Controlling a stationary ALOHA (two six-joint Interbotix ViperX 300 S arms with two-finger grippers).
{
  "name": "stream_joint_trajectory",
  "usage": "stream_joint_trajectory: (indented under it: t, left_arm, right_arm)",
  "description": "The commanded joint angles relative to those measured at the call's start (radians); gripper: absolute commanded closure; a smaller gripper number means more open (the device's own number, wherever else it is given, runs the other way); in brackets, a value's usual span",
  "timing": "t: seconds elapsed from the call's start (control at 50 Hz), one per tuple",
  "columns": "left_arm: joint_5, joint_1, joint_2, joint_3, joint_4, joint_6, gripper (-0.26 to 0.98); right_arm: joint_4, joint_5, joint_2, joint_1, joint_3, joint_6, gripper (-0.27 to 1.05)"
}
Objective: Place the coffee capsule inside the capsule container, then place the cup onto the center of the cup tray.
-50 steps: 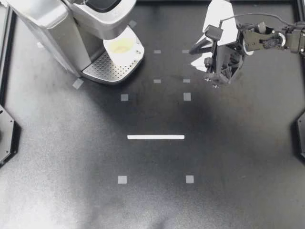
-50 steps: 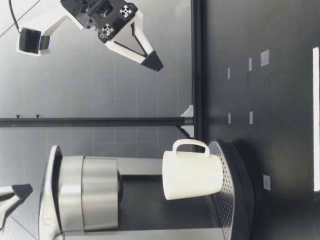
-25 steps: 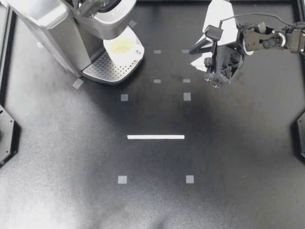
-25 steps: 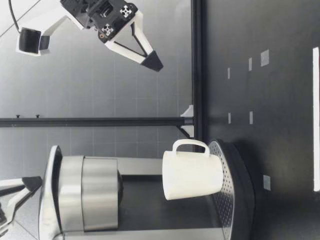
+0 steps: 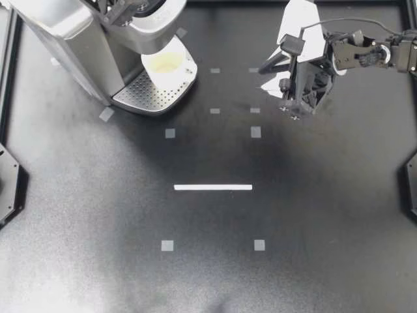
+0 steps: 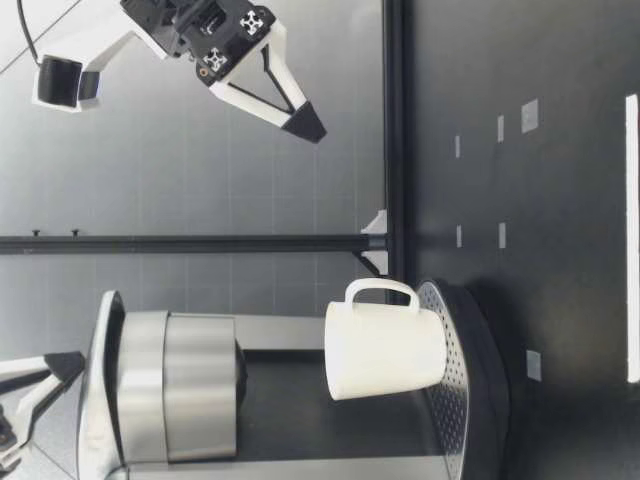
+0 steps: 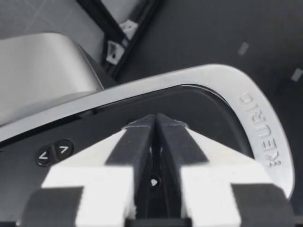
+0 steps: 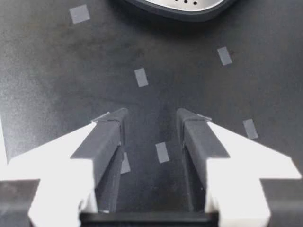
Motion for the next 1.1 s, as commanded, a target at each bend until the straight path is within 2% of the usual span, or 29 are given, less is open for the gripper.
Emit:
stream_joint_trajectory:
  t: [0.0,0.3,0.58,0.7,0.82,1.08]
  left_arm:
    - [0.017,-0.005,0.048,0.037,-0.023,-0.003,0.55]
    - [0.002,-0.005,0.011,-0.003,-0.015,0.006,0.55]
    - [-0.155,-0.005,-0.135,0.023,0.008,0.002,0.55]
    - [-0.255,-0.009,-0.176,0.072,0.003,0.006,0.55]
    - [-0.400,-0.041,-0.219,0.156,0.002,0.008,0.55]
    - [-0.710,-0.169,-0.308,0.353,0.000,-0.002,0.55]
  right_arm:
    - [0.003,-0.011,-0.023,0.002,-0.017,0.002,0.32]
    - [0.003,-0.011,-0.025,0.003,-0.015,0.002,0.32]
    - [0.005,-0.011,-0.031,0.003,-0.012,0.005,0.32]
    - [0.009,-0.011,-0.032,0.005,-0.017,0.006,0.32]
    - [0.015,-0.021,-0.043,0.028,-0.015,0.003,0.33]
    - [0.049,-0.161,-0.155,0.138,0.021,0.009,0.35]
